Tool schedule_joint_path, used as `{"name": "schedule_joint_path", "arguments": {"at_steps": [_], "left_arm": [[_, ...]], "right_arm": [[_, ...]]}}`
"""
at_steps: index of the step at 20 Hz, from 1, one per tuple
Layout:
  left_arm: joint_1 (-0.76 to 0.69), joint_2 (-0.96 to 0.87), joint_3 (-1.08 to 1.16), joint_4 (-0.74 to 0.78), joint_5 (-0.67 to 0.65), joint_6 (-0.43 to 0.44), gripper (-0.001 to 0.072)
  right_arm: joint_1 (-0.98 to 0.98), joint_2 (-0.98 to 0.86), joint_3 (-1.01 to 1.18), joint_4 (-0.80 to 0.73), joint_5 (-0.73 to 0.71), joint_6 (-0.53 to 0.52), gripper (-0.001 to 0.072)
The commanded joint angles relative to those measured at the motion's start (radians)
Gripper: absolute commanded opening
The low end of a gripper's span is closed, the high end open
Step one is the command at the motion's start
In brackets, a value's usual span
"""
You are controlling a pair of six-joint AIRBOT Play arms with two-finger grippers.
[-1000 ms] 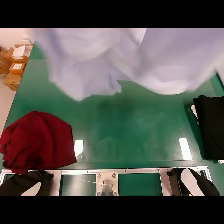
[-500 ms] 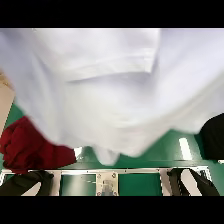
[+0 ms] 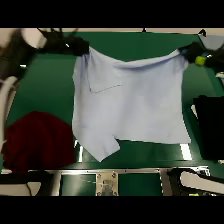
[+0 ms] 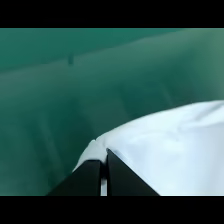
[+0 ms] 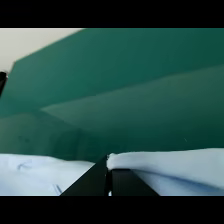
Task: Fold the shirts.
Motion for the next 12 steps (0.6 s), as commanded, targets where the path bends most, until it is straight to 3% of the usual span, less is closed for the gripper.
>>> {"name": "schedule_joint_path", "arguments": {"at_steps": [1,4,5,6,7,10,12], "left_arm": [[0.0,-0.222,0.039,-0.019,0.15,0.012,0.0025],[0.001,-0.268,0.073,-0.021,0.142,0.011,0.0026],[0.011,-0.267,0.08,-0.032,0.111,0.011,0.0114],[0.033,-0.267,0.099,-0.045,0.053,0.01,0.0469],[0.065,-0.267,0.134,-0.07,-0.032,0.009,0.0563],[0.21,-0.265,0.293,-0.131,-0.372,0.01,0.0564],[0.315,-0.265,0.362,-0.144,-0.602,0.01,0.0564]], "right_arm": [[0.035,-0.251,0.023,0.046,-0.073,-0.015,0.0015],[0.031,-0.311,0.053,0.044,-0.066,-0.012,0.0032],[0.024,-0.31,0.057,0.043,-0.055,-0.012,0.0144],[0.008,-0.31,0.07,0.037,-0.012,-0.012,0.0222],[-0.023,-0.306,0.085,0.037,0.062,-0.011,0.0275],[-0.151,-0.264,0.095,0.022,0.294,0.035,0.0287],[-0.236,-0.202,0.058,-0.093,0.409,0.088,0.0287]]}}
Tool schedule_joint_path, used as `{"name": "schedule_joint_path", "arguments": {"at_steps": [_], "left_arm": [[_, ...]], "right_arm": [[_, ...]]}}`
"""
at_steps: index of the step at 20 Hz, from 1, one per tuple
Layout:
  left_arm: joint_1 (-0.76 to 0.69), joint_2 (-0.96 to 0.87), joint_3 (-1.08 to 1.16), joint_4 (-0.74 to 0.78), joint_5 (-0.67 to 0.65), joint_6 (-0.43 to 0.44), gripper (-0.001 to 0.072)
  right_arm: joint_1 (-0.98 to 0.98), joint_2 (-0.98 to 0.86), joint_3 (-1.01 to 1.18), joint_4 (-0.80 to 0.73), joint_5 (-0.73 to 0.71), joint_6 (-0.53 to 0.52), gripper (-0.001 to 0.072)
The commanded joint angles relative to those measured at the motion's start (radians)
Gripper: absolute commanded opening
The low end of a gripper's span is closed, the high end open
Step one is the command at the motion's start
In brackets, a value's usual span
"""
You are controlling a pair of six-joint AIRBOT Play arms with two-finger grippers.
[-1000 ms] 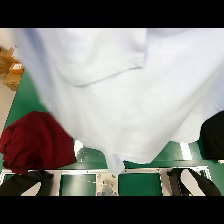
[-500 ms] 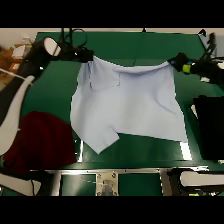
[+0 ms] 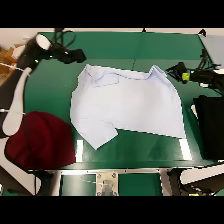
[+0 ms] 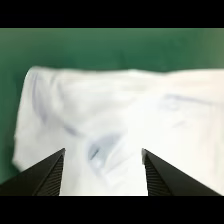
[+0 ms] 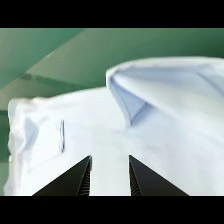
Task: Fold the shirts.
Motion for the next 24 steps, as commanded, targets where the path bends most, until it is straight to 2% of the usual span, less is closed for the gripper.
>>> {"name": "schedule_joint_path", "arguments": {"at_steps": [1,2,4,6,7,10,13,16,19,24], "left_arm": [[0.161,-0.005,0.099,-0.051,-0.428,0.003,0.0563],[0.199,-0.006,0.082,-0.052,-0.507,0.014,0.0564],[0.248,-0.006,0.024,-0.071,-0.548,0.034,0.0564],[0.269,-0.006,-0.062,-0.135,-0.531,0.09,0.0563],[0.268,-0.006,-0.101,-0.154,-0.522,0.121,0.0563],[0.266,-0.006,-0.21,-0.207,-0.512,0.187,0.0563],[0.266,-0.006,-0.264,-0.209,-0.551,0.224,0.0563],[0.266,-0.006,-0.274,-0.209,-0.57,0.229,0.0563],[0.266,-0.006,-0.275,-0.21,-0.587,0.247,0.0563],[0.266,-0.006,-0.275,-0.209,-0.614,0.262,0.0563]], "right_arm": [[-0.142,0.095,-0.063,-0.174,0.232,0.083,0.0287],[-0.183,0.145,-0.113,-0.241,0.248,0.101,0.0287],[-0.282,0.258,-0.234,-0.384,0.252,0.142,0.0295],[-0.392,0.355,-0.357,-0.519,0.262,0.201,0.045],[-0.445,0.385,-0.419,-0.557,0.27,0.206,0.0469],[-0.533,0.384,-0.557,-0.59,0.3,0.162,0.0468],[-0.536,0.36,-0.625,-0.634,0.296,0.119,0.0466],[-0.536,0.336,-0.662,-0.668,0.265,0.116,0.0467],[-0.528,0.31,-0.706,-0.666,0.223,0.106,0.0467],[-0.458,0.244,-0.711,-0.559,0.182,0.036,0.0465]]}}
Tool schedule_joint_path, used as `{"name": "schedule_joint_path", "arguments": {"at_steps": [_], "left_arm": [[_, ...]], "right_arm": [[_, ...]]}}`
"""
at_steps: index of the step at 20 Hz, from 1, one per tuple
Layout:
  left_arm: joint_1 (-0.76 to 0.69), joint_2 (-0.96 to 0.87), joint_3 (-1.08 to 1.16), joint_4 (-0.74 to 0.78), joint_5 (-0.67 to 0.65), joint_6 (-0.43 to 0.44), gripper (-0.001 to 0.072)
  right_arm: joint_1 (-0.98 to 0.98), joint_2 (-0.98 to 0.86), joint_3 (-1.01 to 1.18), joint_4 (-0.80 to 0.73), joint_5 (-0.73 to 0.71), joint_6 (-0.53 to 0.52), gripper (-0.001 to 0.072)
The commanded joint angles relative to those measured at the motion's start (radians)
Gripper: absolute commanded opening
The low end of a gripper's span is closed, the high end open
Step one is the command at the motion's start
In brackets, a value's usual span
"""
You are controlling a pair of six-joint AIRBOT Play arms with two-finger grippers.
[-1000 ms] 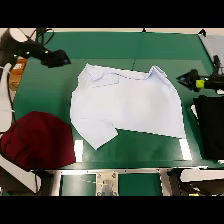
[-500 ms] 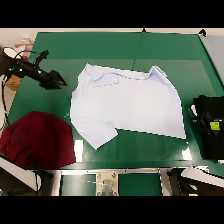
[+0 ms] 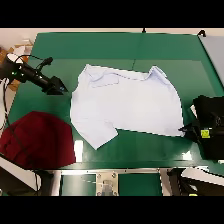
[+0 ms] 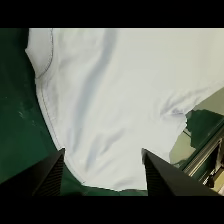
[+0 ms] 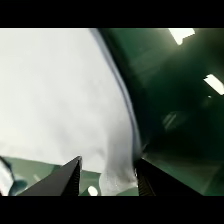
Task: Fold the shirts.
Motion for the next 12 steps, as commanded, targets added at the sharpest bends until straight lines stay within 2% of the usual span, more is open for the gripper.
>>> {"name": "schedule_joint_path", "arguments": {"at_steps": [1,2,5,6,9,12], "left_arm": [[0.0,0.0,-0.002,0.0,-0.022,0.012,0.0563],[0.0,0.0,-0.004,0.0,-0.025,0.012,0.0563],[0.0,0.0,-0.066,0.0,-0.04,0.012,0.0563],[0.0,0.0,-0.109,0.0,-0.038,0.011,0.0562],[0.0,0.0,-0.254,-0.029,-0.008,0.004,0.0562],[0.0,0.0,-0.343,-0.084,0.076,0.005,0.0561]], "right_arm": [[0.044,-0.033,-0.011,0.02,-0.116,-0.042,0.0462],[0.044,-0.034,-0.011,0.019,-0.119,-0.052,0.0439],[0.041,-0.034,0.014,0.018,-0.119,-0.052,0.0195],[0.041,-0.034,0.028,0.018,-0.119,-0.052,0.0164],[0.041,-0.034,0.077,0.018,-0.116,-0.052,0.017],[0.042,-0.034,0.09,0.018,-0.116,-0.052,0.021]]}}
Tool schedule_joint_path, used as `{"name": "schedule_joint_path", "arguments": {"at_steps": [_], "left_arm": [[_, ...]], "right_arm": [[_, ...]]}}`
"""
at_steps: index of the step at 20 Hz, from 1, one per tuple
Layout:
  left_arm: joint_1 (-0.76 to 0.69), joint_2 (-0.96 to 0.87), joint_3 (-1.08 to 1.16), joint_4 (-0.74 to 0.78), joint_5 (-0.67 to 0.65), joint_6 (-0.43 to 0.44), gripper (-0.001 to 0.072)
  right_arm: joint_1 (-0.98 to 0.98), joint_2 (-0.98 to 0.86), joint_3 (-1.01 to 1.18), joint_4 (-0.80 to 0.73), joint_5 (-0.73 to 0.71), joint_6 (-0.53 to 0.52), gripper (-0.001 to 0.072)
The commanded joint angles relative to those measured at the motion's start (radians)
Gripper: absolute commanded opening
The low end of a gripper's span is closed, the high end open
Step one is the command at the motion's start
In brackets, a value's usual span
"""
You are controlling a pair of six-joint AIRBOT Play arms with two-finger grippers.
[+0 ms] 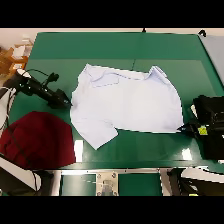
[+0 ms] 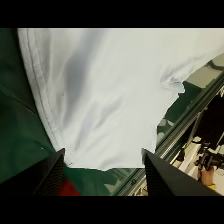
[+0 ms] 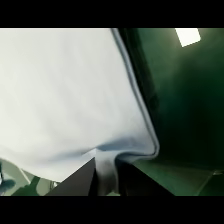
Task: Fold the shirts.
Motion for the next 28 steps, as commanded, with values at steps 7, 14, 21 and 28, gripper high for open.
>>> {"name": "schedule_joint_path", "arguments": {"at_steps": [7,14,21,28], "left_arm": [[0.001,0.004,-0.178,0.026,0.051,-0.02,0.0497],[0.0,0.005,-0.262,-0.102,0.123,-0.007,0.0501],[0.001,0.005,-0.319,-0.204,0.148,0.08,0.0025],[0.001,0.088,-0.306,-0.279,0.152,0.112,0.0023]], "right_arm": [[0.0,0.0,0.02,0.0,-0.075,-0.024,0.021],[0.0,0.0,0.02,0.0,-0.075,-0.023,0.0212],[0.0,0.0,0.02,0.003,-0.075,-0.023,0.0231],[0.002,0.005,0.092,0.205,0.012,-0.087,0.0015]]}}
